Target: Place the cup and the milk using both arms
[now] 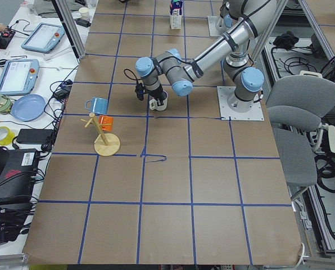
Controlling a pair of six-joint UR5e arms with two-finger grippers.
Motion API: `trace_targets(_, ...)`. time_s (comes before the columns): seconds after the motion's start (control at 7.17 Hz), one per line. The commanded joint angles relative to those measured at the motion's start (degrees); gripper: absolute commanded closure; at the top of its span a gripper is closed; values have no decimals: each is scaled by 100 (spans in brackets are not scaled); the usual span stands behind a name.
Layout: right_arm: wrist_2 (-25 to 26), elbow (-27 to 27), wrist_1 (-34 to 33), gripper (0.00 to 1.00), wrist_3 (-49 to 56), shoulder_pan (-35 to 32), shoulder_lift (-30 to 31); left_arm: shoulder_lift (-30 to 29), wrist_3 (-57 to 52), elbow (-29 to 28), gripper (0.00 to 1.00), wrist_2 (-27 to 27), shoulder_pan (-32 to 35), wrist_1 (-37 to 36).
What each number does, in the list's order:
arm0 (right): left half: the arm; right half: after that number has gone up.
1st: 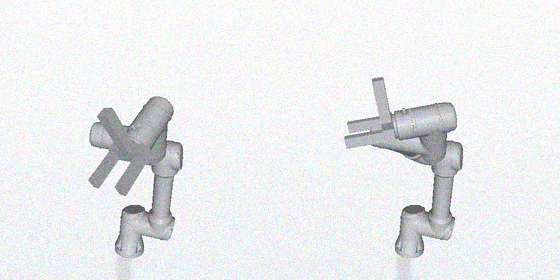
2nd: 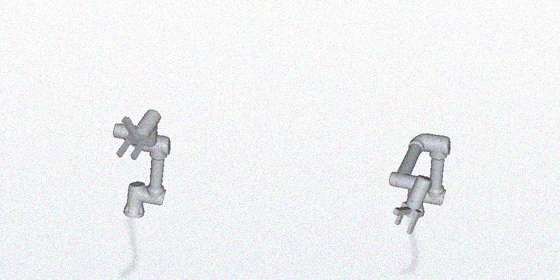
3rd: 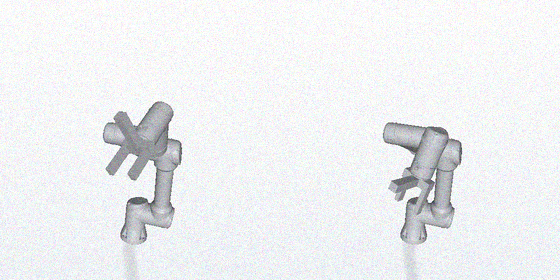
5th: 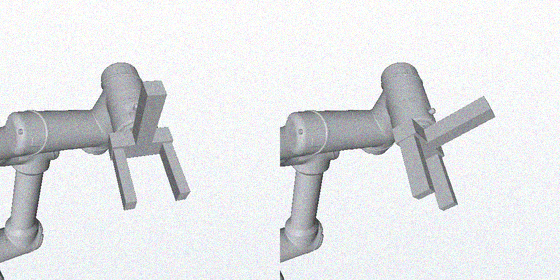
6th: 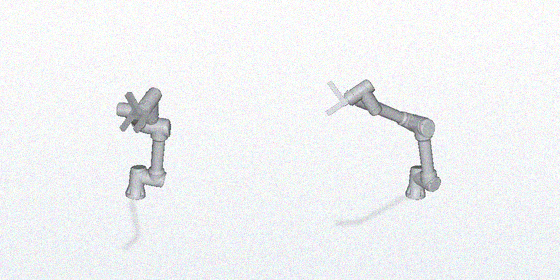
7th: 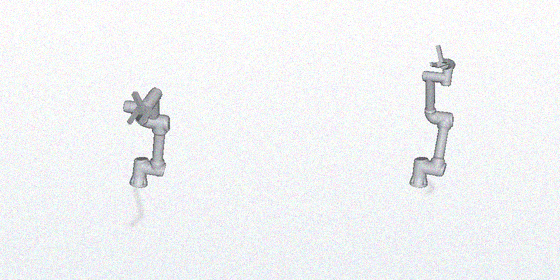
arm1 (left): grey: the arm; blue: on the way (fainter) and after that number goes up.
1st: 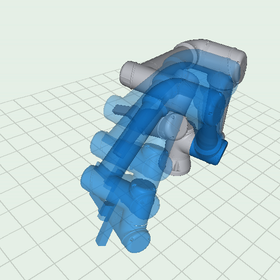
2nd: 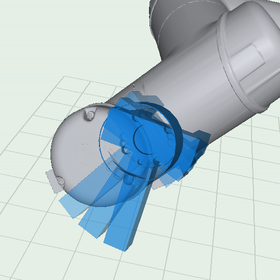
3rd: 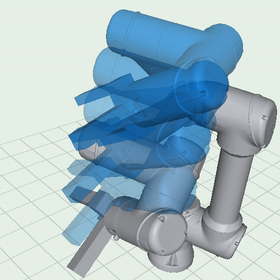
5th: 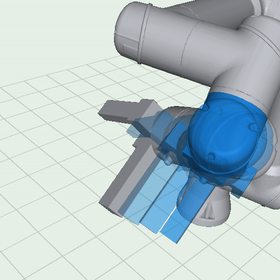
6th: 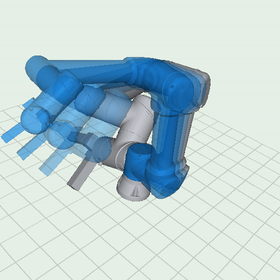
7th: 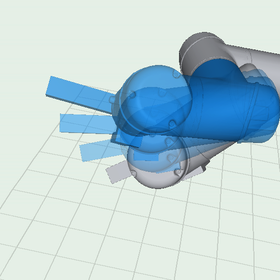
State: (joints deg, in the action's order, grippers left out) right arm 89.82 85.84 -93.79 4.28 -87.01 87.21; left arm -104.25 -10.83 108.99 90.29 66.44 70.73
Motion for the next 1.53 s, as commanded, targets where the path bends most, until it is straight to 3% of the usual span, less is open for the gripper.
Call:
trace_targets(0.0, 0, 3, 9, 0, 12, 0, -2, -17, 666, -297, 100, -38, 53, 159)
trace_targets(0.28, 0, 3, 9, 0, 12, 0, -2, 10, 1667, -771, 100, -47, 315, 458)
trace_targets(0.42, 0, 3, 9, 0, 12, 0, -2, -34, 2316, -1069, 100, -55, 770, 529)
trace_targets(0.7, -9, 12, 9, 0, 12, 0, -11, -200, 3199, -1554, 100, -624, 1309, 617)
trace_targets(1.12, 0, 12, 9, 0, 12, 0, -20, -586, 4934, -1967, 100, -662, 2371, 565)
trace_targets(1.4, 0, 12, 9, 0, 12, 0, -20, -920, 5938, -2249, 100, -985, 2872, 512)
